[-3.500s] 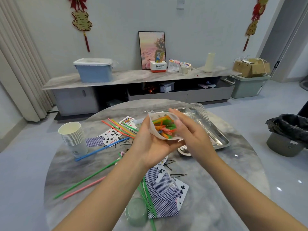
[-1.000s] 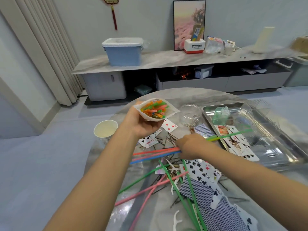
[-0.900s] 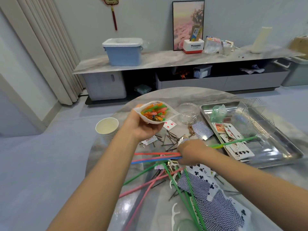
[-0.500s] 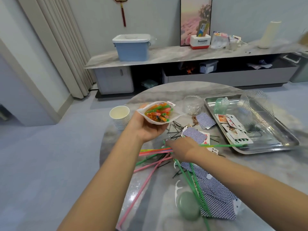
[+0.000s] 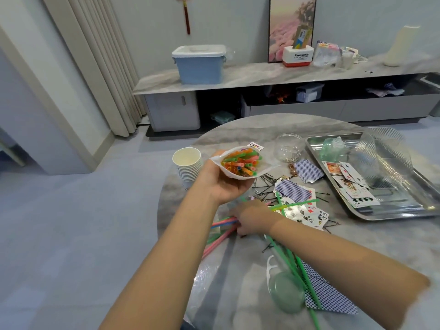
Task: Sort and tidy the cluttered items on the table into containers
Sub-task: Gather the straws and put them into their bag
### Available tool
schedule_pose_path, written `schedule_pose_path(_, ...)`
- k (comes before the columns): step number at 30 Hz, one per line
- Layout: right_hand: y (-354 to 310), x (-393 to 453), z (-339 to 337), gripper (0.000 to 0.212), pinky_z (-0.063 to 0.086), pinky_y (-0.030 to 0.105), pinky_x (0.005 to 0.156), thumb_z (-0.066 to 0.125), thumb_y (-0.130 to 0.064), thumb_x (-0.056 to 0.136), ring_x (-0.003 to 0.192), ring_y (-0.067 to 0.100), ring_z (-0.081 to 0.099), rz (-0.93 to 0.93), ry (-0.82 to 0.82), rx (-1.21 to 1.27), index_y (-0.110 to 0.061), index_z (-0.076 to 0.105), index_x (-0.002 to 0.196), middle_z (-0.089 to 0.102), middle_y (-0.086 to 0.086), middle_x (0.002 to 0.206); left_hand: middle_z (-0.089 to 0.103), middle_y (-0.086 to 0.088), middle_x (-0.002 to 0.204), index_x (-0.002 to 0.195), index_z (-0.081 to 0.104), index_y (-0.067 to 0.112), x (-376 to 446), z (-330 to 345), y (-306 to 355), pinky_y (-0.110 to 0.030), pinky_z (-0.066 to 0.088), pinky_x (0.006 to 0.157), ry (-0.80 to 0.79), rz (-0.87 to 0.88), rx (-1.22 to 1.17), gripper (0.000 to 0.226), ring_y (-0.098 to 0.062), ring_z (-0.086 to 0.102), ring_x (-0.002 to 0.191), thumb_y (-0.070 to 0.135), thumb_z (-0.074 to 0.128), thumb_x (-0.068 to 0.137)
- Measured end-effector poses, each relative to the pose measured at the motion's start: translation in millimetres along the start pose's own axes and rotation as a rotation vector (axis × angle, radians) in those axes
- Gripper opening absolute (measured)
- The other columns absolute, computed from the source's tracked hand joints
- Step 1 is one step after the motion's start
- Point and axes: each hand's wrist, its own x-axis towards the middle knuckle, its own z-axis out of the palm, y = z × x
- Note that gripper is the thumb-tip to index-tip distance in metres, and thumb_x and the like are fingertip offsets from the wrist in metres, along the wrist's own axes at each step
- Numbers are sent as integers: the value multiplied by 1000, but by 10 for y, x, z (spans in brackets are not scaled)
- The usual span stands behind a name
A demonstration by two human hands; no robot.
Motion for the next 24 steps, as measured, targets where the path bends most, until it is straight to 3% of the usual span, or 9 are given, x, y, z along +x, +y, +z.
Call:
schedule_pose_path(6, 102, -58, -16, 30, 41, 30, 75, 56, -27, 83, 101, 29, 58, 14, -12, -92, -16, 55, 110, 61, 8, 112, 70, -16, 78, 86, 65, 4, -19, -8, 5, -37, 56, 65, -23, 2, -24, 26, -28, 62, 84, 27, 52, 85)
schedule_pose_path(12, 148, -84, -17, 25, 47, 33, 81, 53, -28, 84, 101, 27, 60, 60, -14, -57, -17, 61, 105, 63, 6, 109, 70, -17, 80, 91, 64, 3, -36, -13, 7, -40, 56, 67, -28, 11, -65, 29, -30, 63, 84, 29, 51, 88)
schedule_pose_path(17, 121, -145, -109, 24, 38, 27, 66, 53, -32, 84, 94, 25, 60, 37, 8, -55, -14, 61, 98, 57, 4, 109, 70, -17, 75, 87, 63, 3, -77, 13, -1, -37, 57, 61, -34, 20, -69, 29, -30, 62, 83, 28, 50, 88)
schedule_pose_path(21, 106, -272, -245, 27, 41, 30, 77, 50, -39, 88, 100, 25, 59, 4, -30, -115, -20, 59, 103, 63, 4, 106, 70, -17, 74, 85, 63, 3, -89, 14, 8, -35, 57, 60, -47, 22, -64, 28, -29, 62, 81, 28, 50, 87)
schedule_pose_path(24, 168, -345, -286, 37, 42, 30, 75, 45, -51, 90, 101, 25, 59, -7, -109, -198, -21, 57, 109, 63, 2, 107, 69, -17, 76, 86, 64, 3, -78, 19, 9, -35, 57, 59, -48, 20, -56, 29, -30, 61, 83, 28, 49, 88)
